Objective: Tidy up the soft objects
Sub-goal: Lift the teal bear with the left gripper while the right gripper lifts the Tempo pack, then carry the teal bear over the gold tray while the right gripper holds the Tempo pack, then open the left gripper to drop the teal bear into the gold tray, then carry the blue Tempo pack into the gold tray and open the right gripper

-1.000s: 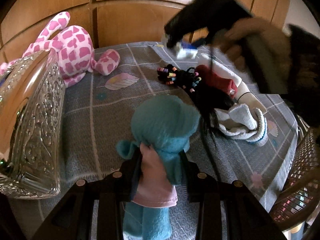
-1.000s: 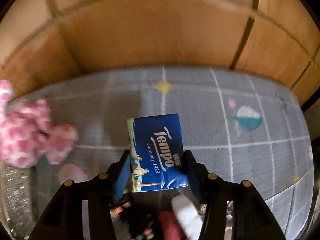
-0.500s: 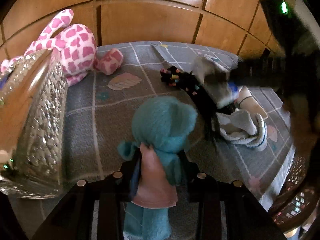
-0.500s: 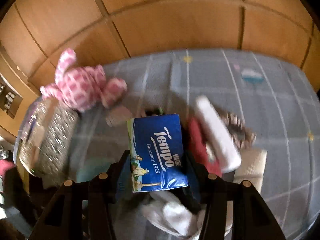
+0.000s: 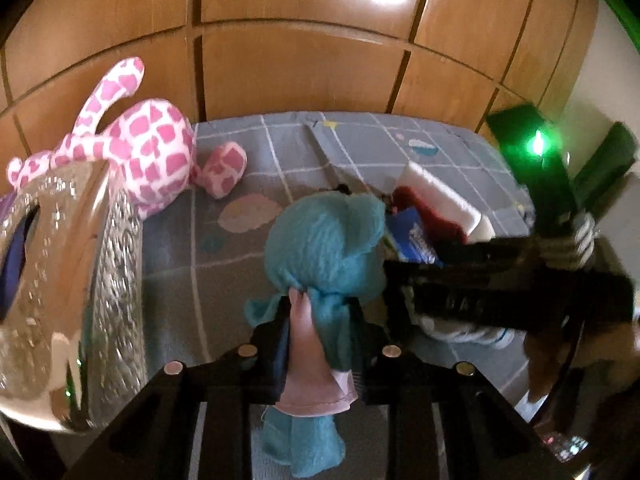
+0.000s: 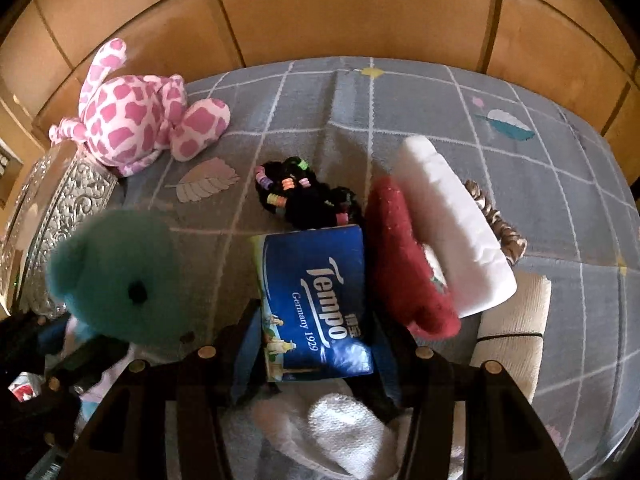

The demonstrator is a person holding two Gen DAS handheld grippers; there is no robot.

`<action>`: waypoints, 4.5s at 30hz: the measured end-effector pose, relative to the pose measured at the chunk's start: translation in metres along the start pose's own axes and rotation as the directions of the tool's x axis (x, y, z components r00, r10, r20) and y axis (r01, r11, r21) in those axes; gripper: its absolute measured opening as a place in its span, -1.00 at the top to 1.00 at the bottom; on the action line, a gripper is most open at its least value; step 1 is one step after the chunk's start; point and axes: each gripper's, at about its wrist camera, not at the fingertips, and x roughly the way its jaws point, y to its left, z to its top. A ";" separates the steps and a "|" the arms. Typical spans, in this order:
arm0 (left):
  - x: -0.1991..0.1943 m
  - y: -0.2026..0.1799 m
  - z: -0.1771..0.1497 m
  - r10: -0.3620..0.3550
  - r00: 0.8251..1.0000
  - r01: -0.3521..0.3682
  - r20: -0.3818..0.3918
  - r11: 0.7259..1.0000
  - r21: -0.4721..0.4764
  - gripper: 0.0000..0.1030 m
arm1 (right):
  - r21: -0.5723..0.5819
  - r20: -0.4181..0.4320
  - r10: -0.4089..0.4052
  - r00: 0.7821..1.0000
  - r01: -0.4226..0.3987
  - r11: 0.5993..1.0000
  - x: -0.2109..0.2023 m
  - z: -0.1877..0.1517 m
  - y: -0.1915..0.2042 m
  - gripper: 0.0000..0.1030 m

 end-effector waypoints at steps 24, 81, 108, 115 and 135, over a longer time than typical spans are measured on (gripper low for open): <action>-0.110 0.174 0.090 0.262 0.937 -0.186 0.230 0.933 -0.307 0.52 | -0.060 -0.052 -0.052 0.997 0.049 0.997 0.019 0.002 0.010 -0.02; -0.182 0.289 -0.109 0.605 0.796 -0.471 0.027 0.647 -0.599 -0.65 | -0.164 -0.004 -0.142 0.990 0.140 0.977 0.018 -0.008 0.037 -0.01; -0.191 0.225 -0.125 0.528 0.843 -0.412 0.099 0.753 -0.513 -0.74 | 0.050 0.161 0.044 0.986 -0.053 0.997 -0.018 0.020 0.096 -0.01; -0.190 0.229 -0.130 0.526 0.846 -0.409 0.088 0.746 -0.526 -0.74 | 0.002 0.204 0.096 0.974 -0.099 0.995 -0.034 0.039 0.130 -0.01; -0.223 0.266 -0.151 0.604 0.793 -0.427 0.075 0.640 -0.639 -0.74 | -0.447 0.195 0.444 0.875 -0.323 0.834 -0.094 0.032 0.321 -0.01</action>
